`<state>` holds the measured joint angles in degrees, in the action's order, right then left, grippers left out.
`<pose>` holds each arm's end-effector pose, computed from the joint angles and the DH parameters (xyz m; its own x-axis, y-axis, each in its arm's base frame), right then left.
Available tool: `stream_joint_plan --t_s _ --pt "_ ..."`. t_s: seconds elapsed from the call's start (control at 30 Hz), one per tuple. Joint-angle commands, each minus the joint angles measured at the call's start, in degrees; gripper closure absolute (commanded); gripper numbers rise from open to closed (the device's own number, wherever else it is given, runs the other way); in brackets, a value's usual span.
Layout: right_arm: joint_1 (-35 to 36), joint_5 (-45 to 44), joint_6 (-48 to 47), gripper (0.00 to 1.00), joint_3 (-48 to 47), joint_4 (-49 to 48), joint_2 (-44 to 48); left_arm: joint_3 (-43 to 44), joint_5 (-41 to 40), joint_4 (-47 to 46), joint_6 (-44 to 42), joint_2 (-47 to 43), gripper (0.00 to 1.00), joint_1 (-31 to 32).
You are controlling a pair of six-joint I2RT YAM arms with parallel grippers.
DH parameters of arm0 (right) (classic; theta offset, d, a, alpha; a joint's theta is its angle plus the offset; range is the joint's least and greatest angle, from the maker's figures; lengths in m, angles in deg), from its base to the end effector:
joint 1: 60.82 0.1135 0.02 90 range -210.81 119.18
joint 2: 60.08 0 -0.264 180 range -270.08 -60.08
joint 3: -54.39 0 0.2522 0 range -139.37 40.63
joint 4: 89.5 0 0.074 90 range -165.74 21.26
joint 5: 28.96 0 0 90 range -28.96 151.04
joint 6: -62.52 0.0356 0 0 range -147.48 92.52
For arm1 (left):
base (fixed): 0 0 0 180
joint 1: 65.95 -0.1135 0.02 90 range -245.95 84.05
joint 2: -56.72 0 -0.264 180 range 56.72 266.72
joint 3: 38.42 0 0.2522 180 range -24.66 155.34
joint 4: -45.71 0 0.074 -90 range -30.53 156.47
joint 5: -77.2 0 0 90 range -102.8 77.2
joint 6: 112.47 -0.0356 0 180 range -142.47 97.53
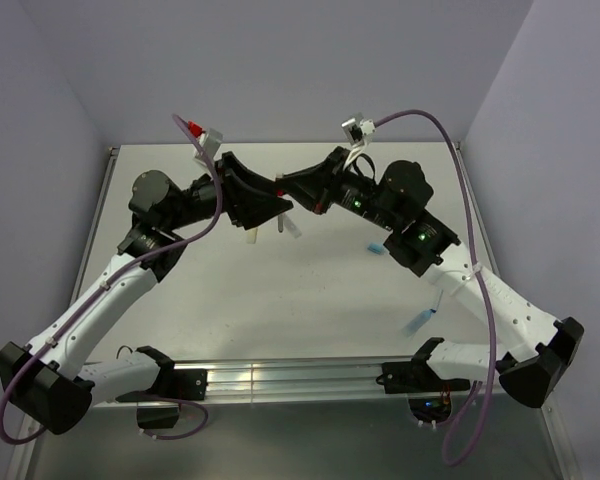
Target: Insert the pens into the pen caps
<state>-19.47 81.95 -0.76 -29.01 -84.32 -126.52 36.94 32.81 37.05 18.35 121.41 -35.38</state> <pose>0.1873 0.1818 0.4510 -0.2585 0.3320 -0.9072 -0.8544 0.3595 0.3751 0.2009 -0.1482 0.4316 -0.3964 -0.2969 -0.8687 0.8949 0.0862 -0.4378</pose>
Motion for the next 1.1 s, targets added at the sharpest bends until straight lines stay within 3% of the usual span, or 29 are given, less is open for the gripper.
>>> stream_joint_plan --t_s 0.0,0.2,0.33,0.5,0.8,0.93,1.07 --pt "-4.5 -8.41 3.86 1.0 -5.31 10.5 -0.54 2.21 -5.7 3.41 -3.19 -2.63 0.4 0.28" --pt "-9.61 -14.66 2.29 1.0 -12.87 19.03 -5.63 -0.87 -13.07 16.41 -8.29 -6.67 0.36 0.28" --pt "-11.37 -16.86 -1.04 1.0 -15.34 24.3 -12.3 -1.14 -24.31 25.3 -10.41 -8.52 0.36 0.28" --pt "-13.56 -22.56 -5.36 1.0 -23.51 33.18 -29.87 -1.31 -30.91 30.14 -10.58 -8.96 0.37 -0.24" --pt "-14.62 -23.02 -6.51 1.0 -42.84 42.94 -59.04 -2.72 -29.61 33.14 -11.64 -6.68 0.38 -2.09" --pt "-14.53 -23.01 -5.89 1.0 -49.6 46.54 -65.38 -3.59 -27.68 32.87 -12.17 -5.71 0.38 -2.79" --pt "-14.45 -22.93 -5.01 1.0 -48.92 47.52 -66.72 -4.3 -25.92 32.7 -12.52 -5.01 0.39 -4.81"
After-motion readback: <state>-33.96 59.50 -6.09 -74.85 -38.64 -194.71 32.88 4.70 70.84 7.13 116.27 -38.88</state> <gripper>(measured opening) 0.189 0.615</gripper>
